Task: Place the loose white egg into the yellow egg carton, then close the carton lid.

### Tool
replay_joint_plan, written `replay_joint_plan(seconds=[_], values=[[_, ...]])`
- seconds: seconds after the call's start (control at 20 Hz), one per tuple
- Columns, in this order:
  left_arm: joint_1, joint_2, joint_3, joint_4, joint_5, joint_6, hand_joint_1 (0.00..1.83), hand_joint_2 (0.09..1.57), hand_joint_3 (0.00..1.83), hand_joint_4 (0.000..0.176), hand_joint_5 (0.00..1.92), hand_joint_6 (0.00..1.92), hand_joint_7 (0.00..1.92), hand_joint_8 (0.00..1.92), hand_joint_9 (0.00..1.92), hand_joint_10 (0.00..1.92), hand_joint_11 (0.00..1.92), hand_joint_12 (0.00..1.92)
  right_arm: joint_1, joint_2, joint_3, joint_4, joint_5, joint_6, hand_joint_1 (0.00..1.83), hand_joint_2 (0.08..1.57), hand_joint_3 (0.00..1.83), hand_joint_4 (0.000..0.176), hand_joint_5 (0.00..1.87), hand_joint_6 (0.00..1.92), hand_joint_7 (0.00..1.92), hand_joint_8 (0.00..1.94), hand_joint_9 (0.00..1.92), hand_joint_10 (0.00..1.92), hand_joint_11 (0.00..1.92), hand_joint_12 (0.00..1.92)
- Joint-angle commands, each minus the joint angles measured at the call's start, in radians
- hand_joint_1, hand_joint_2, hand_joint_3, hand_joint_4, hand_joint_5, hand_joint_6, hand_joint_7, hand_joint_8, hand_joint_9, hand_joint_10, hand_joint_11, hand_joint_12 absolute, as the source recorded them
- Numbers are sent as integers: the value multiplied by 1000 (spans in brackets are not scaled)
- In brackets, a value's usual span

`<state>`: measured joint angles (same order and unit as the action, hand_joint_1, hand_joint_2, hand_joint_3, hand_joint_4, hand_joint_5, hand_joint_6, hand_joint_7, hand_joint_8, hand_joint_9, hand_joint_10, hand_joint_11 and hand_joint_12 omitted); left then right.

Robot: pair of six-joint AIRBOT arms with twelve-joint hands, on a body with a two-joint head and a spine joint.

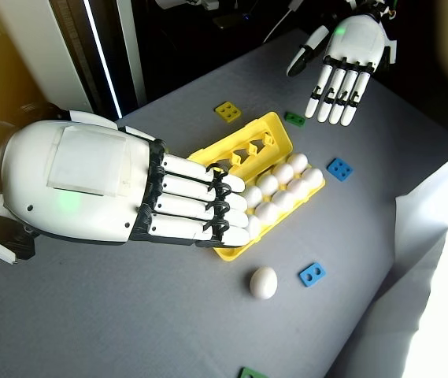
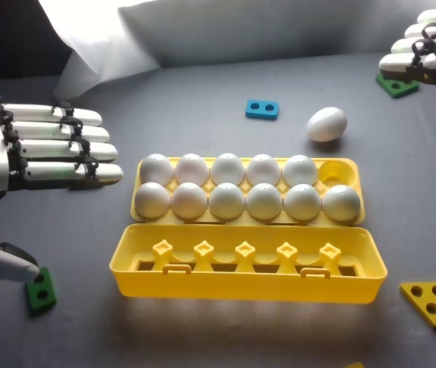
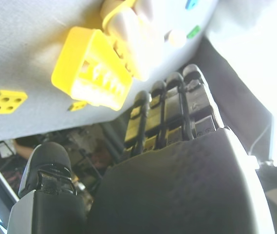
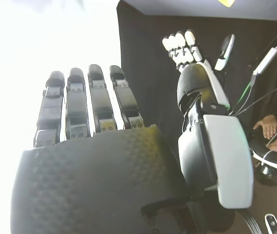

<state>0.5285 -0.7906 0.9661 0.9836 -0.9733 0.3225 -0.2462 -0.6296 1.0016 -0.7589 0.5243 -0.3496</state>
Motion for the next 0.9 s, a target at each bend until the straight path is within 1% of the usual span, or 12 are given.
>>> replay_joint_plan(seconds=[0.0,0.1,0.25,0.3,0.5,0.55,0.6,0.65,0.7,0.75,0.8,0.85], values=[[-4,15,12,-56,-60,-10,0,1180,14,0,43,10,41,7,23,7,0,0,13,13,2,46,57,-33,0,1305,4,0,59,10,58,9,26,8,27,15],[-4,15,15,-53,-47,-19,0,1178,12,0,38,6,31,2,9,0,0,0,13,13,3,29,33,-78,0,1298,1,0,33,1,32,1,4,1,5,4],[-11,15,28,-52,-32,-22,0,1186,7,0,80,6,86,6,58,7,0,0,20,10,3,-7,16,-70,0,1304,2,0,67,12,62,11,37,11,44,22],[-13,14,30,-47,-25,-22,0,1186,6,0,82,4,91,5,62,5,0,0,21,9,3,-55,19,-43,0,1302,1,0,53,5,51,5,27,6,37,20],[-14,16,26,-31,-29,-24,0,1180,2,0,67,3,81,3,57,0,0,0,31,-19,60,-252,100,183,0,1265,0,0,59,5,41,0,0,0,0,0],[-18,10,26,-26,-31,-23,0,1187,4,0,76,7,77,1,49,0,0,0,37,-30,81,-288,119,216,0,1209,0,9,64,2,28,0,0,0,17,10],[-22,5,28,-1,-37,-45,0,1187,4,0,76,7,77,1,49,0,0,0,41,-41,101,-316,136,235,0,1209,0,9,64,2,28,0,0,0,17,10],[-30,0,30,44,-34,-70,0,1188,5,0,78,7,76,1,46,0,0,0,44,-54,128,-350,151,241,0,1197,0,16,65,2,25,0,0,0,21,12],[-27,-1,34,48,-35,-84,0,1188,5,0,78,7,76,1,46,0,0,0,43,-59,146,-368,167,248,0,1197,0,16,65,2,25,0,0,0,21,12],[-18,0,42,47,-50,-125,0,1185,3,0,71,4,68,0,37,0,0,0,43,-66,164,-382,177,250,0,1094,0,61,44,2,4,0,0,0,3,2],[-12,0,47,46,-60,-140,0,1183,2,0,83,8,83,7,51,6,0,0,46,-76,183,-395,178,250,0,1009,0,82,24,2,0,0,0,0,0,0],[-6,0,53,46,-61,-141,0,1182,1,0,87,9,88,8,55,7,0,0,61,-99,215,-414,159,250,0,987,0,88,19,2,0,0,0,0,0,0]])
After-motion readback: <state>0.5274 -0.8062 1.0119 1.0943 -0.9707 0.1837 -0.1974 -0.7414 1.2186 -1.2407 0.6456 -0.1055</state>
